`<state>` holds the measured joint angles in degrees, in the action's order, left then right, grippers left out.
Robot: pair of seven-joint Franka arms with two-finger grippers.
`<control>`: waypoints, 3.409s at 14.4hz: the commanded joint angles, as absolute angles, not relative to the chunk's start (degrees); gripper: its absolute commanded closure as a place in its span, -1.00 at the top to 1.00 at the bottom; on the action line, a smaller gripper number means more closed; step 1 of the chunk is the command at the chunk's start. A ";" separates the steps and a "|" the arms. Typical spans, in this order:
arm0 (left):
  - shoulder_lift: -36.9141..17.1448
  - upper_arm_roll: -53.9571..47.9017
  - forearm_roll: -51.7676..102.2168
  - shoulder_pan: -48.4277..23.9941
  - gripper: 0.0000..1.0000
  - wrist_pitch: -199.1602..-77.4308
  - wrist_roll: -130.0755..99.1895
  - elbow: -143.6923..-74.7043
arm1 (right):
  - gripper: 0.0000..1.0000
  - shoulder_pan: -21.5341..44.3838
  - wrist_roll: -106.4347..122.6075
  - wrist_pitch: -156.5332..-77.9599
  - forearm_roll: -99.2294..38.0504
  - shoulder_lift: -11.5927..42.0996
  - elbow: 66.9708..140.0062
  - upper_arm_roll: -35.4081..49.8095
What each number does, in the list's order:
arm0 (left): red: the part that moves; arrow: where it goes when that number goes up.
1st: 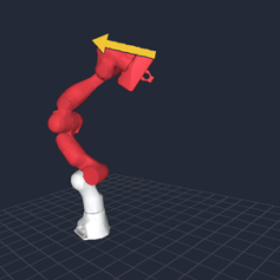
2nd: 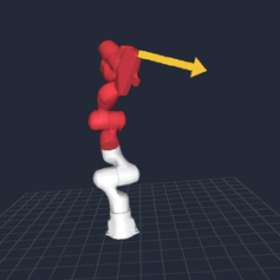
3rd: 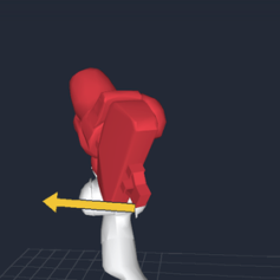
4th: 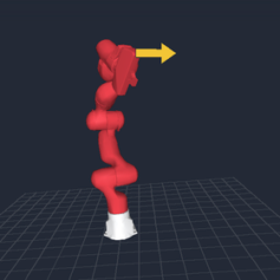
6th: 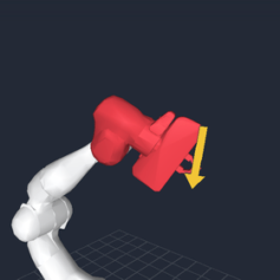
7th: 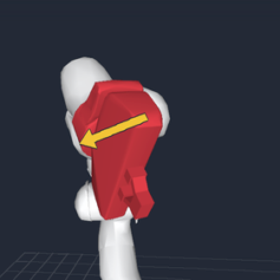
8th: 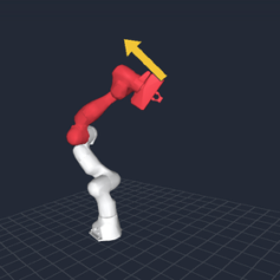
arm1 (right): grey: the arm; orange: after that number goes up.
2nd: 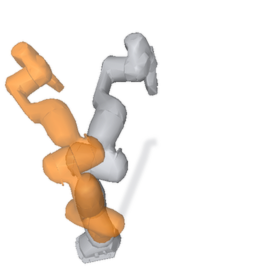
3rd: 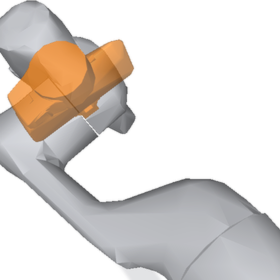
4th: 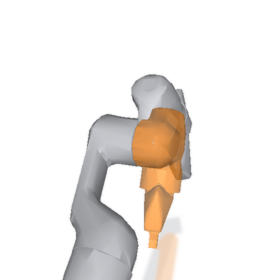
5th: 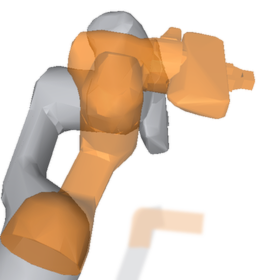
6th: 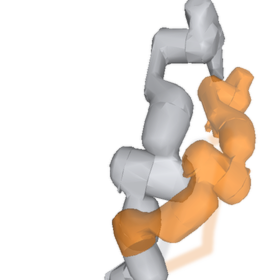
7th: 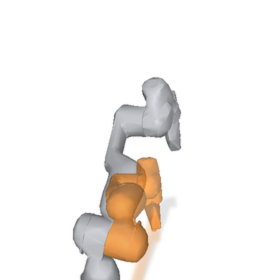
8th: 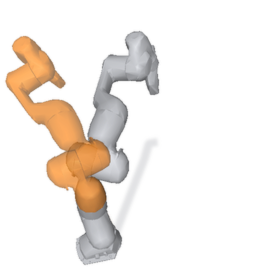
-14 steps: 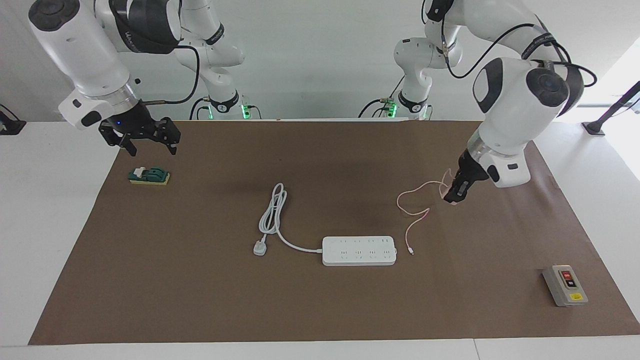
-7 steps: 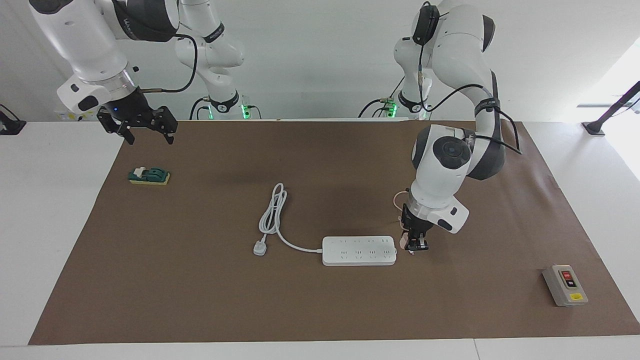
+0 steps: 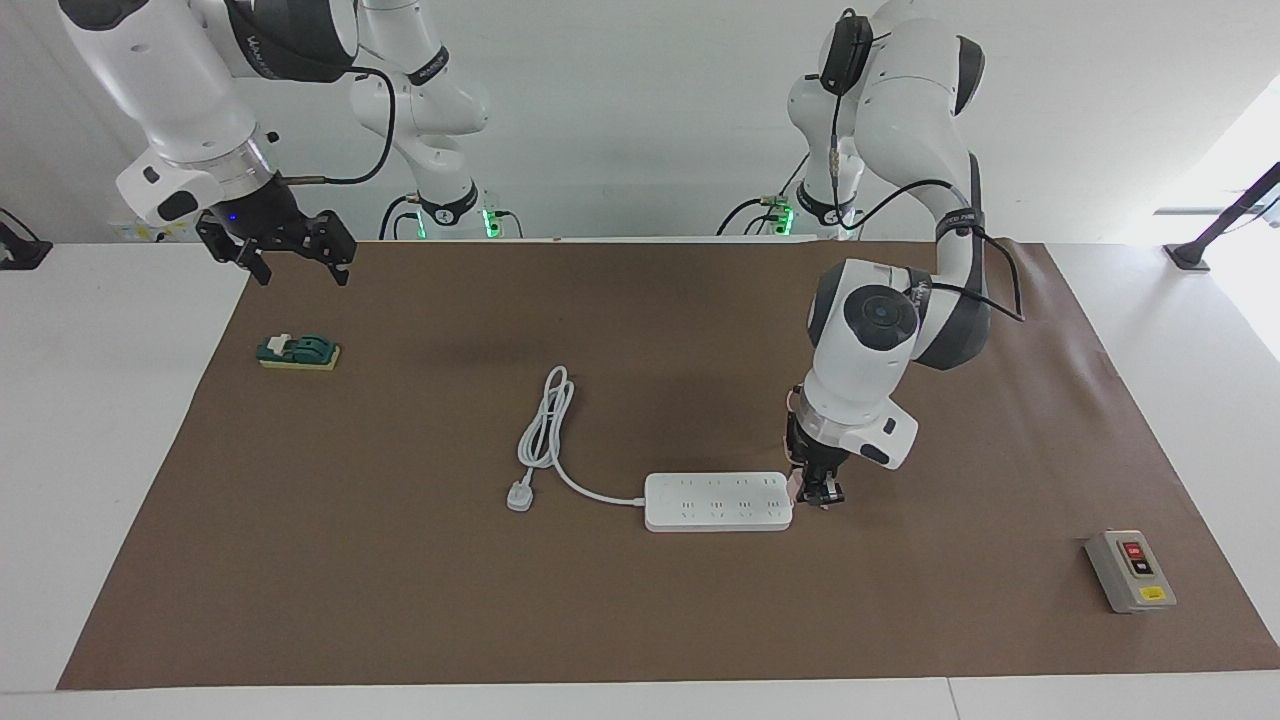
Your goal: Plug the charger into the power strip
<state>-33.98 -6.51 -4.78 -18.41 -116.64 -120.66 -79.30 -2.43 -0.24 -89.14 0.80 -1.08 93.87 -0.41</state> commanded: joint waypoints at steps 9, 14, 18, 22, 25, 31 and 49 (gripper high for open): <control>-33.57 -5.63 -7.65 -19.95 -1.00 -117.33 -121.73 -83.76 | 1.00 -1.49 0.08 -88.77 1.14 -2.72 95.54 -1.93; -33.66 -5.89 -7.73 -20.21 -1.00 -117.60 -121.46 -84.28 | 1.00 -1.58 1.93 -88.42 1.14 -2.72 95.54 -2.02; -33.40 -6.06 -7.73 -20.48 -1.00 -118.47 -120.15 -84.55 | 1.00 -1.32 1.93 -88.24 1.32 -2.72 95.54 -2.02; -33.40 -6.06 -7.65 -20.48 -1.00 -118.83 -119.44 -84.55 | 1.00 -1.14 1.58 -88.07 1.32 -2.72 95.45 -1.93; -33.40 -6.06 -7.65 -20.30 -1.00 -118.83 -118.30 -84.90 | 1.00 -1.23 1.49 -88.07 1.32 -2.72 95.45 -2.02; -33.14 -6.15 -7.38 -19.69 -1.00 -119.18 -114.18 -85.78 | 1.00 -1.23 1.49 -88.07 1.32 -2.72 95.45 -1.93; -32.78 -9.23 -3.16 -15.38 -1.00 -119.53 -108.55 -86.13 | 1.00 -1.23 1.49 -88.07 1.32 -2.72 95.45 -2.02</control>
<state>-33.69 -8.00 -4.09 -16.65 -117.79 -109.81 -83.16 -1.51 0.69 -88.36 0.80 -1.17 93.94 -1.68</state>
